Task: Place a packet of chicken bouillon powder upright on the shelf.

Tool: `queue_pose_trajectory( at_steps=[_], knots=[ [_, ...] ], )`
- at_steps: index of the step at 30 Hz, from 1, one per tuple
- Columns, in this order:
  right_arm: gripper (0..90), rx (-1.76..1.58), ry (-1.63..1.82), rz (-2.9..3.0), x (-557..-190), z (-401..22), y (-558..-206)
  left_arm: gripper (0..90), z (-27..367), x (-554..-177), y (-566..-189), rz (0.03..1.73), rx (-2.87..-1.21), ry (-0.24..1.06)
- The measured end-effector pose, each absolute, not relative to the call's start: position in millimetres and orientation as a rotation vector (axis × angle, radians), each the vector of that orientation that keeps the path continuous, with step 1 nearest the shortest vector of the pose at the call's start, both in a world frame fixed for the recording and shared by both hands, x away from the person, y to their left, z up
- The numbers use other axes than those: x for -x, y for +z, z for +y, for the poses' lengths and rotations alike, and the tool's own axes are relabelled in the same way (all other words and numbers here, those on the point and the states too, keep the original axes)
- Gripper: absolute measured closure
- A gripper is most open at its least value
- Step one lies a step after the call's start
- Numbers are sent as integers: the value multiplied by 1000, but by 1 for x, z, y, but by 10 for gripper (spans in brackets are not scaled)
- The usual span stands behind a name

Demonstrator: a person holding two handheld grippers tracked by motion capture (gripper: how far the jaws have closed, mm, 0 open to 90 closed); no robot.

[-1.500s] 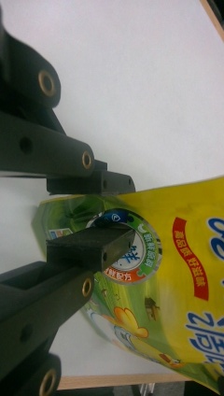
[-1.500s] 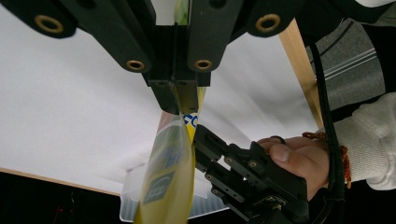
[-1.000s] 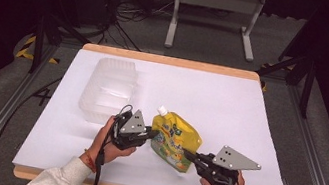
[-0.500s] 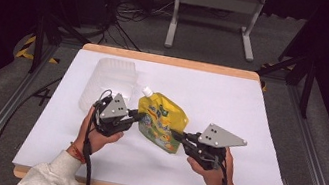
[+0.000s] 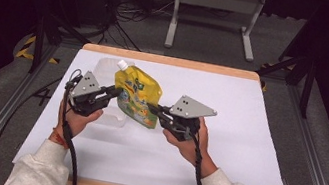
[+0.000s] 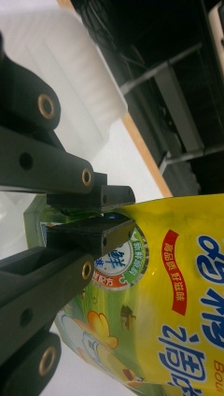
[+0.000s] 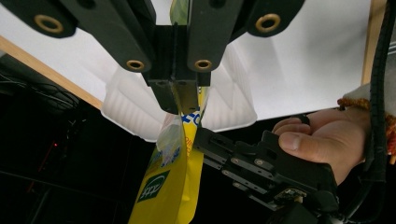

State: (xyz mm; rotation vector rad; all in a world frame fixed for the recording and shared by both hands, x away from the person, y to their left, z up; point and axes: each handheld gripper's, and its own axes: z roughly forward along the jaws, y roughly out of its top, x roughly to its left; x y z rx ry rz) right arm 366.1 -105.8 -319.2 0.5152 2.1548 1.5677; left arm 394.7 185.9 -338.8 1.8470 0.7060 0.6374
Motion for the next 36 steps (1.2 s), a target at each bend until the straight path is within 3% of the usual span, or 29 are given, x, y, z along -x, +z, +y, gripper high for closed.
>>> queue_pose_trajectory(
  at_steps=[12,36],
  knots=[
    [900,-466,1562,2158,-399,-62,-317,833,223,-411,-342,801,-1774,671],
    [900,-477,1512,2189,-436,-19,-331,839,260,-430,-369,929,-1689,660]
  ],
)
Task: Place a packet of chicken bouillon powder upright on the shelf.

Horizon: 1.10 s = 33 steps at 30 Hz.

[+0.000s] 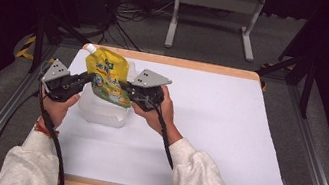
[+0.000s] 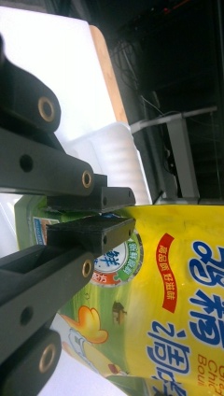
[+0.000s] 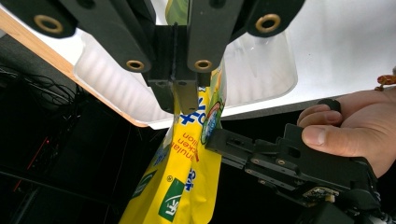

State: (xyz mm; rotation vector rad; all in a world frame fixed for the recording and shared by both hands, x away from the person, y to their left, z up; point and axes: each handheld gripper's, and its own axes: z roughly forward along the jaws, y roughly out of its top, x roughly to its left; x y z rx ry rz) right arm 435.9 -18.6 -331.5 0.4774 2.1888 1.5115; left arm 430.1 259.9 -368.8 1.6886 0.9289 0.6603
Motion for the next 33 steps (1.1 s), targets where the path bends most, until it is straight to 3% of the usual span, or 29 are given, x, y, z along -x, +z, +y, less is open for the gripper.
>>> queue_pose_trajectory(
  at_steps=[33],
  knots=[
    [899,-536,1479,2292,-442,-3,-366,836,264,-431,-397,997,-1798,643]
  ],
)
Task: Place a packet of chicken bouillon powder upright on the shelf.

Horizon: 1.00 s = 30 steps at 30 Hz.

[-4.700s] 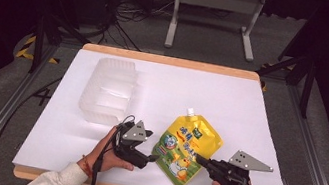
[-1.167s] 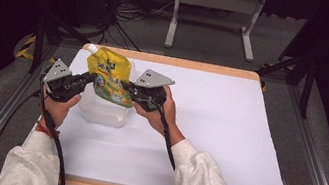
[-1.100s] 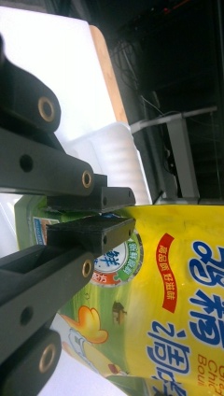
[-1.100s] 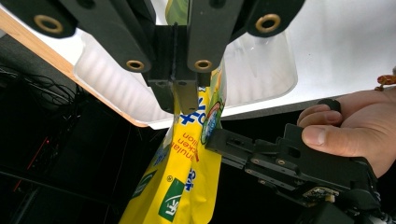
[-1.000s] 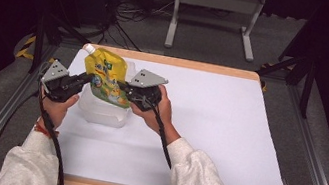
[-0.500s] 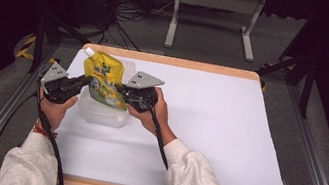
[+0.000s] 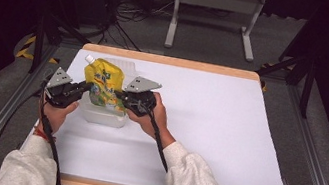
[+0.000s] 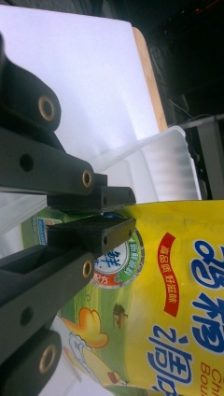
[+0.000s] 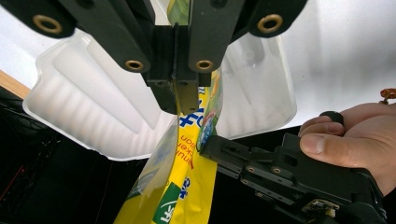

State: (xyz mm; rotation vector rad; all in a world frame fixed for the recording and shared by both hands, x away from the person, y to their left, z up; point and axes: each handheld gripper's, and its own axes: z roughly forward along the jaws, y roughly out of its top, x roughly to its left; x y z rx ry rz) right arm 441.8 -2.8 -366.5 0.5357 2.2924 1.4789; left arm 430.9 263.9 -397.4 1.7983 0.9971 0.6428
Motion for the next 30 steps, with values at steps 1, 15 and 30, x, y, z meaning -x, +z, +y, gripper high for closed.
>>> queue_pose_trajectory(
  at_steps=[1,15,30],
  knots=[
    [899,-531,1476,2296,-442,-3,-367,837,264,-431,-398,994,-1801,646],
    [898,-568,1448,2328,-444,-4,-382,847,259,-430,-404,991,-1846,659],
    [888,-564,1432,2330,-442,-2,-384,849,257,-426,-406,996,-1844,692]
  ],
)
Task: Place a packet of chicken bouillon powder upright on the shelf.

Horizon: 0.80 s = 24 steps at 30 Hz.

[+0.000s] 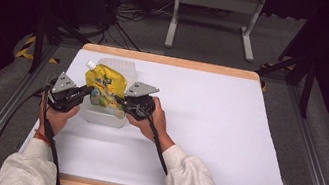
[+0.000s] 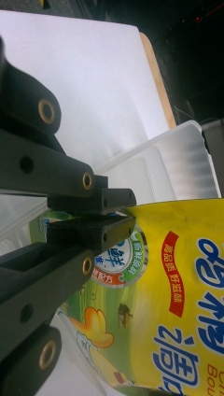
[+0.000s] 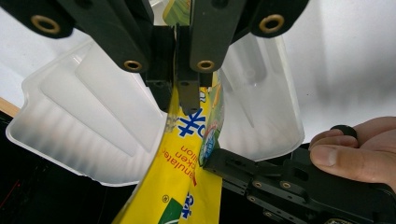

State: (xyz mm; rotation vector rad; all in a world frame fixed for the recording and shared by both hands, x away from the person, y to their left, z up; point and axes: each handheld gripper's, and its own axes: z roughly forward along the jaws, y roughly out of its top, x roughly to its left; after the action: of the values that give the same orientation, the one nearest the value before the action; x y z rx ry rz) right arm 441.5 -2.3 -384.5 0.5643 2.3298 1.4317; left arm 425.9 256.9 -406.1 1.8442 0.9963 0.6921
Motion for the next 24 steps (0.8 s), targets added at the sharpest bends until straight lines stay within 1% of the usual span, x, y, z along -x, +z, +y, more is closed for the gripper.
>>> queue_pose_trajectory(
  at_steps=[5,7,9,12,15,24],
  knots=[
    [862,-569,1406,2328,-440,-1,-385,833,256,-424,-404,995,-1846,713],
    [823,-568,1406,2323,-439,-2,-384,823,256,-423,-403,995,-1849,711],
    [822,-570,1404,2317,-438,-3,-383,815,256,-421,-402,994,-1851,719],
    [799,-577,1412,2305,-436,-8,-380,773,255,-420,-401,997,-1855,725],
    [782,-576,1411,2300,-435,-11,-377,752,255,-418,-399,997,-1857,736],
    [766,-562,1392,2292,-428,-20,-372,680,253,-407,-389,981,-1824,758]
  ],
)
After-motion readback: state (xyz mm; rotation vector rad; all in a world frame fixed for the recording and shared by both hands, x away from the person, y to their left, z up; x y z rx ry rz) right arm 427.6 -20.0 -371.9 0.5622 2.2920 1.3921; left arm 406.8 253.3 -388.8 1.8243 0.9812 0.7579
